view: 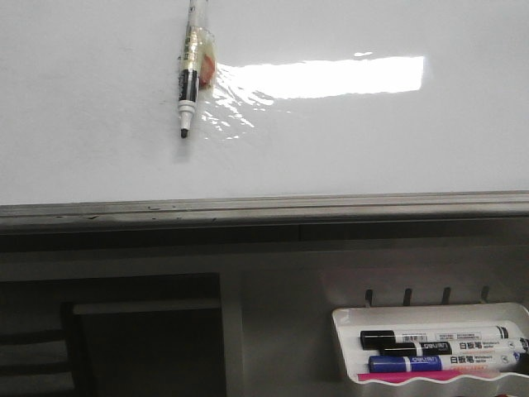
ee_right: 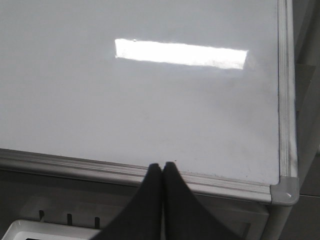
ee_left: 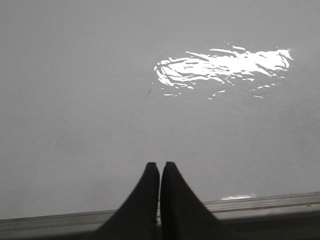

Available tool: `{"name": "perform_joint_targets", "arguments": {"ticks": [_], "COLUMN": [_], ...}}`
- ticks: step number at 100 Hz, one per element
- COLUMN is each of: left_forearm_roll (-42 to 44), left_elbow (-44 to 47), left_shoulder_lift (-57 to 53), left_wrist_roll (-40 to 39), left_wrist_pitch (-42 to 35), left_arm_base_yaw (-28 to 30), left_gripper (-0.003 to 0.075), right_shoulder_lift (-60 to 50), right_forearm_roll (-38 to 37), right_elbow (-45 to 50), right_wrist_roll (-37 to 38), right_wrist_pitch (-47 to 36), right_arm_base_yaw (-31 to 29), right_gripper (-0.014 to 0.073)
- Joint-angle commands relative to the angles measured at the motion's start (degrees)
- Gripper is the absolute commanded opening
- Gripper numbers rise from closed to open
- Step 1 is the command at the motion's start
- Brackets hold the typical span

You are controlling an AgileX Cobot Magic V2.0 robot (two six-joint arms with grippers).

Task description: Write number 7 on whiteboard

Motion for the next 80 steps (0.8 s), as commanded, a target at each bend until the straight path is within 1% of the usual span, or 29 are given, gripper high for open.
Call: {"name": "perform_joint_targets", "arguments": {"ticks": [1,28,38,48,59,66,67,75,78,80], "left_forearm_roll": [-0.5,-0.7,-4.3,-10.5,-21.1,-29.8,-29.8,-39.9,-42.3,-43.8], "left_elbow": [2.0,2.0,2.0,2.0,2.0,2.0,2.0,1.9,1.8,1.7], "left_shoulder_lift": [-1.7,-1.7,-1.7,-1.7,-1.7,-1.7,-1.7,-1.7,-1.7,-1.7], "left_wrist_roll": [-0.5,-0.5,-0.5,-0.5,-0.5,-0.5,-0.5,-0.5,-0.5,-0.5], "left_wrist_pitch": [-3.9,-3.9,-3.9,-3.9,-4.4,-4.8,-4.8,-4.8,-4.8,-4.8], "left_arm_base_yaw": [0.1,0.1,0.1,0.1,0.1,0.1,0.1,0.1,0.1,0.1], "left_gripper": [-0.002,-0.002,-0.002,-0.002,-0.002,-0.002,-0.002,-0.002,-0.002,-0.002], "right_shoulder_lift": [-1.1,-1.1,-1.1,-1.1,-1.1,-1.1,-1.1,-1.1,-1.1,-1.1], "right_forearm_roll": [0.2,0.2,1.2,6.3,14.2,20.5,22.0,31.1,35.3,36.5], "right_elbow": [1.7,1.7,1.7,1.7,1.7,1.7,1.7,1.7,1.6,1.5], "right_wrist_roll": [-0.4,-0.4,-0.3,-0.3,-0.3,-0.3,-0.3,-0.3,-0.3,-0.3], "right_wrist_pitch": [-4.2,-4.3,-4.3,-4.9,-7.0,-8.5,-8.7,-9.6,-9.6,-9.4], "right_arm_base_yaw": [-0.4,-0.4,-0.4,-0.4,-0.4,-0.4,-0.4,-0.4,-0.4,-0.4], "right_gripper": [-0.0064,-0.0064,-0.0064,-0.0064,-0.0064,-0.0064,-0.0064,-0.0064,-0.0064,-0.0064]}}
